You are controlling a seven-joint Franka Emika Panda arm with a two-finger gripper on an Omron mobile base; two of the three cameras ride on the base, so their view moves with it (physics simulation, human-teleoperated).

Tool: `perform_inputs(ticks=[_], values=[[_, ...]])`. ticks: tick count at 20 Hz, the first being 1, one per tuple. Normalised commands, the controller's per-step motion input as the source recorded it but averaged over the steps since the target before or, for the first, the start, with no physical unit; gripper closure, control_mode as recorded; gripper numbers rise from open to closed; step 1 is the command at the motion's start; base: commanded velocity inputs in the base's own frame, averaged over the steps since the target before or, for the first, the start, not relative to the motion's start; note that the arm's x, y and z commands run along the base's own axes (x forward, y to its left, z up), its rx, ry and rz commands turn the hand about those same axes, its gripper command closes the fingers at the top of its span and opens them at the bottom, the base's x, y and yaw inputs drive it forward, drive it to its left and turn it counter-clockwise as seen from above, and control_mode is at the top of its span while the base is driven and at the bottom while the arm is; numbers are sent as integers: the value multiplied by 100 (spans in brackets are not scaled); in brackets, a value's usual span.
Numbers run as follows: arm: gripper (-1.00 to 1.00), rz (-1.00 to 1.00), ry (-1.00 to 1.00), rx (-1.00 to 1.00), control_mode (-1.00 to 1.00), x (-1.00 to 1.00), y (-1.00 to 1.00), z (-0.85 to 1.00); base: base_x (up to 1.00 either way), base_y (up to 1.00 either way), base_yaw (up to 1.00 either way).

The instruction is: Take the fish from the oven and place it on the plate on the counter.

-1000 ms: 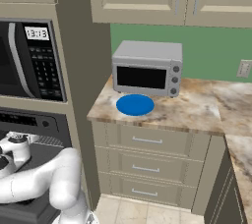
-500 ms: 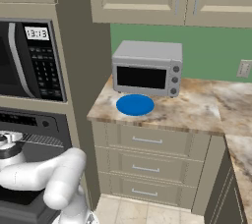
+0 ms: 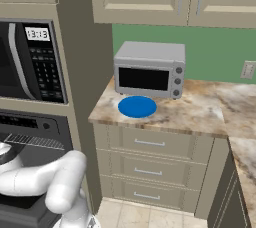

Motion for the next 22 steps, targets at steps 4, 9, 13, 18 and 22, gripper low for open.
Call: perform_inputs(ticks=[4, 9, 13, 18, 22], values=[[100, 4, -36, 1, -100, -9, -3, -69, 0, 0, 0], [100, -1, 9, -2, -100, 2, -34, -55, 0, 0, 0], [100, 5, 1, -1, -100, 67, -100, -73, 0, 0, 0], [100, 1, -8, -4, -100, 54, -86, -87, 0, 0, 0], [100, 7, -30, 17, -100, 5, -26, -100, 0, 0, 0]])
